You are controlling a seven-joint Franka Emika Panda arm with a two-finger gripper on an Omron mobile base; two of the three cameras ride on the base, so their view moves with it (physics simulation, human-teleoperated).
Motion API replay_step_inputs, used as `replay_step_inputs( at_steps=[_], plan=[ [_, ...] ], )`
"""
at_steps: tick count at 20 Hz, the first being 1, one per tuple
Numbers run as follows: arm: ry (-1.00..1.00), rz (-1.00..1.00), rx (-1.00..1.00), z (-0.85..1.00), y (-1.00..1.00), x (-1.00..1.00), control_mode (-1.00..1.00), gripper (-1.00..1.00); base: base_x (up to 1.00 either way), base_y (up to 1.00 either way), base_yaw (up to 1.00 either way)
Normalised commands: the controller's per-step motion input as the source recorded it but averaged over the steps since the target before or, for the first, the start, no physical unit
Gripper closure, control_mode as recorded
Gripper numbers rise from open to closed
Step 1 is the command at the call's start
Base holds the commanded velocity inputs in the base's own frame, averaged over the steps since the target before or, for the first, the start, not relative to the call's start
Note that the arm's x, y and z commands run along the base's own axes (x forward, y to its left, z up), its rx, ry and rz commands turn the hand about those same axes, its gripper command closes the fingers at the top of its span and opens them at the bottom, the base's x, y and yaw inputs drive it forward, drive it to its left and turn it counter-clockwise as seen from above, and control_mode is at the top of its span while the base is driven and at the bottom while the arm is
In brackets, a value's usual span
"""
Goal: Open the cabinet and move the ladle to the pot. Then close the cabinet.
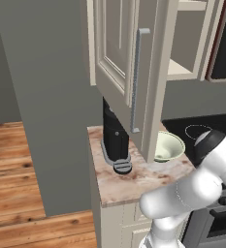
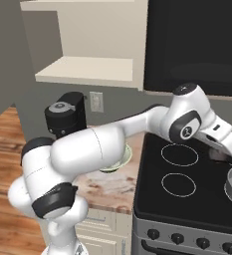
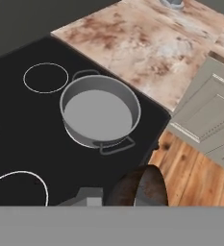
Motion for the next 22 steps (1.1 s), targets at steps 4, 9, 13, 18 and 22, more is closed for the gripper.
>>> replay_step_inputs(
  at_steps=[4,9,13,18,22],
  plan=[
    [0.01,-0.03,0.04,-0.14,-0.14,0.11,-1.00,1.00,0.00,0.00,0.00],
    [0.00,-0.03,0.03,-0.19,-0.20,0.08,-1.00,1.00,0.00,0.00,0.00],
    [0.00,-0.02,0.03,-0.21,-0.23,0.06,-1.00,1.00,0.00,0.00,0.00],
    [0.00,-0.02,0.03,-0.27,-0.20,0.07,-1.00,1.00,0.00,0.00,0.00],
    [0.00,-0.01,0.04,-0.24,-0.19,0.12,-1.00,1.00,0.00,0.00,0.00]
  ],
)
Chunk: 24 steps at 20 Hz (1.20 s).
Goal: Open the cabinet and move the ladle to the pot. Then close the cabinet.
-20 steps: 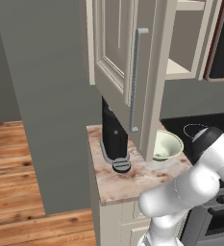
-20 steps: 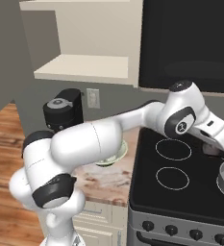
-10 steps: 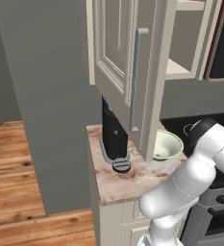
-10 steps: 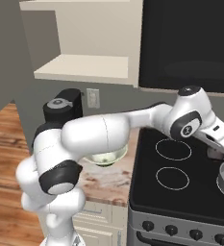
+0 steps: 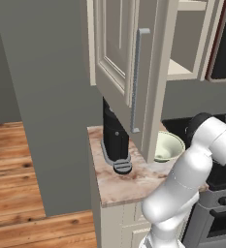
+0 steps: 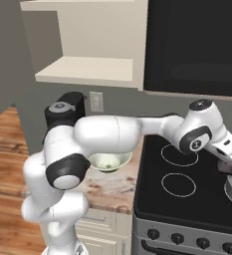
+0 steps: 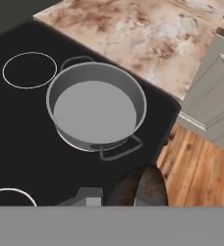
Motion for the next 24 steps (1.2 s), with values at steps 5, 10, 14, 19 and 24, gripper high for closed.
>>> replay_step_inputs(
  at_steps=[5,10,14,19,24],
  plan=[
    [0.00,0.00,0.03,-0.24,-0.22,0.12,-1.00,1.00,0.00,0.00,0.00],
    [0.00,0.00,0.06,-0.15,-0.25,0.15,-1.00,1.00,0.00,0.00,0.00],
    [0.02,0.00,0.05,0.00,-0.31,0.27,-1.00,1.00,0.00,0.00,0.00],
    [0.08,0.00,0.01,-0.02,-0.16,0.20,-1.00,1.00,0.00,0.00,0.00],
    [0.04,0.00,0.00,-0.17,-0.10,0.17,-1.00,1.00,0.00,0.00,0.00]
  ],
)
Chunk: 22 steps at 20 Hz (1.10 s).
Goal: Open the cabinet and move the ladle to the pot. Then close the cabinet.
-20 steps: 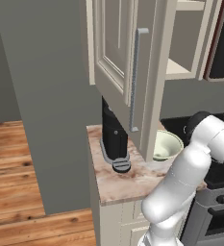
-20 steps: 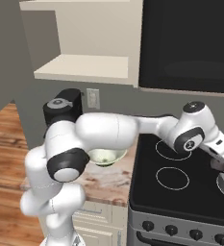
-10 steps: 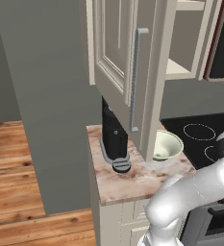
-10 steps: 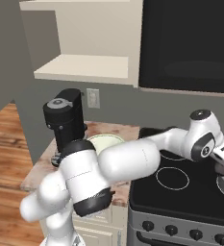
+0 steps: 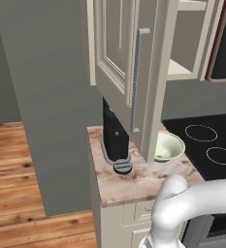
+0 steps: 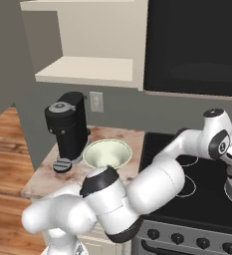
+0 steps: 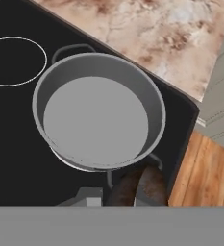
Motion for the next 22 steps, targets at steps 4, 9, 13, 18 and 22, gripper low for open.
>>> replay_step_inputs(
  at_steps=[4,9,13,18,22],
  plan=[
    [0.00,0.00,0.00,-0.17,-0.18,0.14,-1.00,1.00,0.00,0.00,0.00],
    [0.00,0.00,0.00,-0.16,-0.19,0.11,-1.00,1.00,0.00,0.00,0.00],
    [0.00,0.00,0.00,-0.18,-0.16,0.12,-1.00,1.00,0.00,0.00,0.00],
    [0.00,0.00,0.00,-0.20,-0.13,0.15,-1.00,1.00,0.00,0.00,0.00],
    [0.00,0.00,0.00,-0.16,-0.16,0.12,-1.00,1.00,0.00,0.00,0.00]
  ],
)
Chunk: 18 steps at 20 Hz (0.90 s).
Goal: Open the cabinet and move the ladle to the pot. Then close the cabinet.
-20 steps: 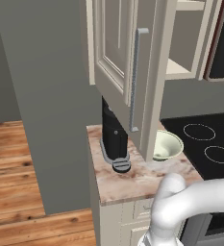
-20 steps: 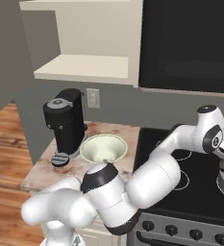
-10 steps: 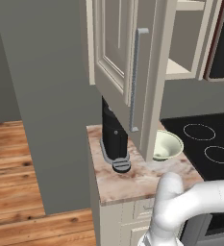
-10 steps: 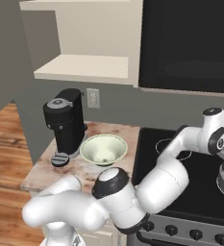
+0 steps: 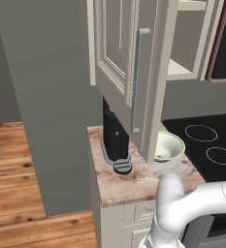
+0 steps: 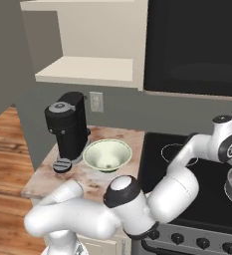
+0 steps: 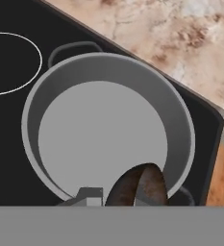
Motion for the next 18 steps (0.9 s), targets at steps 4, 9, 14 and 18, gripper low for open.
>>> replay_step_inputs(
  at_steps=[4,9,14,18],
  plan=[
    [0.00,0.00,0.00,-0.09,-0.20,0.02,-1.00,1.00,0.00,0.00,0.00],
    [0.00,0.00,0.00,-0.09,-0.19,0.09,-1.00,-1.00,0.00,0.00,0.00],
    [0.00,0.01,0.00,-0.10,-0.21,0.21,-1.00,-1.00,0.00,0.00,0.00],
    [0.00,0.04,0.00,-0.10,-0.21,0.25,-1.00,-1.00,0.00,0.00,0.00]
  ],
)
